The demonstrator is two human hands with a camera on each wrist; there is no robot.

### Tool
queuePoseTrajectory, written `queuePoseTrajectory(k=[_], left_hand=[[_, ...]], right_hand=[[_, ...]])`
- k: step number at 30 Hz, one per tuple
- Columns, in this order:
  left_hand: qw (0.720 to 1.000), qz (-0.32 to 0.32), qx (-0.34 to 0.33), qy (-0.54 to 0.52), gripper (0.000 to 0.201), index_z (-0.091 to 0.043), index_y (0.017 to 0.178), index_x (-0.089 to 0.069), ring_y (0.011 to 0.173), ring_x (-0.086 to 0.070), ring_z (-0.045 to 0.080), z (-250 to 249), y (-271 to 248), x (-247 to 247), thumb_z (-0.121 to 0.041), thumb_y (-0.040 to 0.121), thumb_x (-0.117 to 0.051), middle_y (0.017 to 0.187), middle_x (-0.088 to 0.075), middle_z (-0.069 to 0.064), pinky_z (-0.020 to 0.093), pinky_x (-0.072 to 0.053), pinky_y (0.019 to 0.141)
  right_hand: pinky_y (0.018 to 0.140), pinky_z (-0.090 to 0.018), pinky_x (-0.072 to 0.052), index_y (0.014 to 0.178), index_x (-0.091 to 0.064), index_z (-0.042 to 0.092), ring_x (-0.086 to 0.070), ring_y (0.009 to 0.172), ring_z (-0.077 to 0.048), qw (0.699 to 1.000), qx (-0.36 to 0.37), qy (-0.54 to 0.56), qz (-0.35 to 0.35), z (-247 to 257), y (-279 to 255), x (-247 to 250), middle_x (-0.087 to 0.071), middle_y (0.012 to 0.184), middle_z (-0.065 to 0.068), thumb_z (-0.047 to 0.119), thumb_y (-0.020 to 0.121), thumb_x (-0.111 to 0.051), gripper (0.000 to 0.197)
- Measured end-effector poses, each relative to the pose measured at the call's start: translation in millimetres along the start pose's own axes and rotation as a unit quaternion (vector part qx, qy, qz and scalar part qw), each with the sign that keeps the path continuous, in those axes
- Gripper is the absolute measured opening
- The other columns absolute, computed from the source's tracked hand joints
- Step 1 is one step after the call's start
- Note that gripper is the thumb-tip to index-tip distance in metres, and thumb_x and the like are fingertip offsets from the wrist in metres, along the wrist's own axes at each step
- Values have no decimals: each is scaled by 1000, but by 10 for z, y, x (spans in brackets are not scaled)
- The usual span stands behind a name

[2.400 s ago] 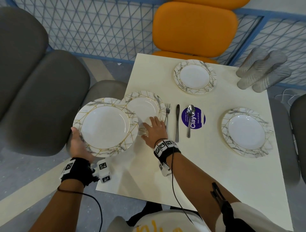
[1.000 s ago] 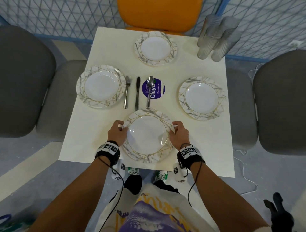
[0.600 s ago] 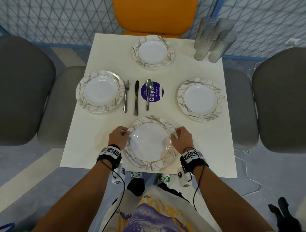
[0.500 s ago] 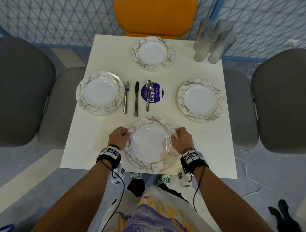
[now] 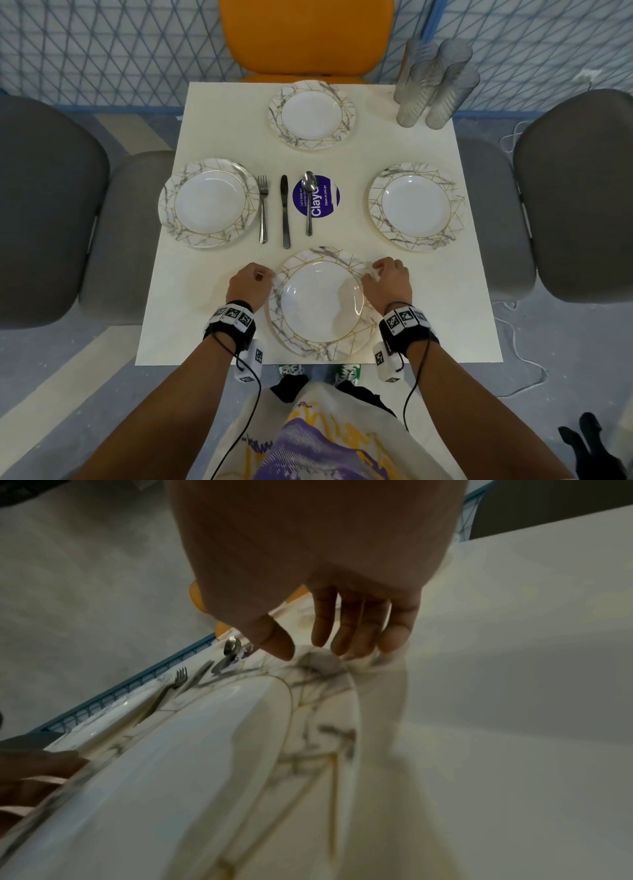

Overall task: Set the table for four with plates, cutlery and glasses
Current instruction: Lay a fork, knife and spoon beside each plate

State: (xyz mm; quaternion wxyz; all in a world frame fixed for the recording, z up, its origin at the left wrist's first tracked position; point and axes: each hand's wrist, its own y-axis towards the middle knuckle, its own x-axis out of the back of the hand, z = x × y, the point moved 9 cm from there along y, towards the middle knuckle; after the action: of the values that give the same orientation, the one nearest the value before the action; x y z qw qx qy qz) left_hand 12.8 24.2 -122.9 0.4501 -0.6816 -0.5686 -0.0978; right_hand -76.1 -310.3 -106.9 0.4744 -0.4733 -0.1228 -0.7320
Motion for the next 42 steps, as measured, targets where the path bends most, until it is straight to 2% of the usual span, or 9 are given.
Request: queuePoseTrajectory(k=[5,10,13,17,21,25,30,37,42], left_hand=[[998,-23,-51,-14,18,-17,105,-69,96,-62,19,-375,294,190,-29,101,-57,100,-70,-1,27,-42,82],[995,-29,-97,7,14,-16,104,-67,89,-56,15,-913,627,286,-23,101,-55,97,-67,-1,24,-42,76],[996,-47,-80,10,13,-15,105,-69,93,-61,19,-1085,849,258,-20,97,-59,103,-73,2,18,-40,73],[996,-60,-39,57,31,-7,117,-67,112,-66,27,-1206,1067,113,-29,95,-67,117,-71,9,29,-47,84],[988,-29,0,154,36,-4,106,-65,98,-71,28,-1281,1219,-72,-37,93,-70,103,-71,8,32,-50,70],[981,-40,34,188,23,-4,105,-65,101,-71,31,-1325,1276,-110,-24,95,-67,112,-70,15,38,-57,78],[986,-36,78,146,26,-8,69,-50,84,-72,28,-1316,1326,-125,-14,83,-71,92,-73,12,33,-60,71],[990,-44,106,86,17,-5,80,-66,70,-70,25,-1282,1241,-113,-20,74,-71,76,-69,7,31,-59,63],[993,-62,70,68,25,-13,51,-59,47,-54,16,-1275,1117,-96,-19,74,-67,46,-51,-3,20,-44,57]], right_hand=[[87,-37,-48,100,-65,15,-53,99,-24,994,96,41,-37,685,203,147,-60,98,-3,11,82,-63,19],[76,-12,-36,95,-67,18,-55,93,-16,982,167,92,-11,1492,438,144,-63,97,1,6,86,-58,17],[78,-19,-40,94,-68,19,-57,90,-14,977,186,99,20,1853,625,76,-67,102,0,6,89,-56,18],[82,-29,-52,93,-70,20,-61,90,-15,974,190,108,60,2104,905,-50,-70,102,2,8,89,-56,19],[89,-39,-56,90,-71,19,-65,94,-19,972,185,109,93,2150,1135,-151,-72,100,2,7,89,-54,22],[85,-41,-58,91,-72,14,-65,93,-19,966,196,116,122,2150,1284,-174,-71,100,0,4,90,-52,22],[91,-34,-55,92,-71,17,-64,96,-16,961,201,123,143,2135,1473,-179,-71,105,-1,1,89,-53,25],[89,-28,-54,98,-71,13,-65,94,-17,961,160,137,180,2066,1660,-326,-72,103,-2,5,89,-56,19],[90,-26,-48,119,-64,9,-59,91,-14,961,127,94,226,2135,1705,-660,-71,104,-5,31,95,-64,33]])
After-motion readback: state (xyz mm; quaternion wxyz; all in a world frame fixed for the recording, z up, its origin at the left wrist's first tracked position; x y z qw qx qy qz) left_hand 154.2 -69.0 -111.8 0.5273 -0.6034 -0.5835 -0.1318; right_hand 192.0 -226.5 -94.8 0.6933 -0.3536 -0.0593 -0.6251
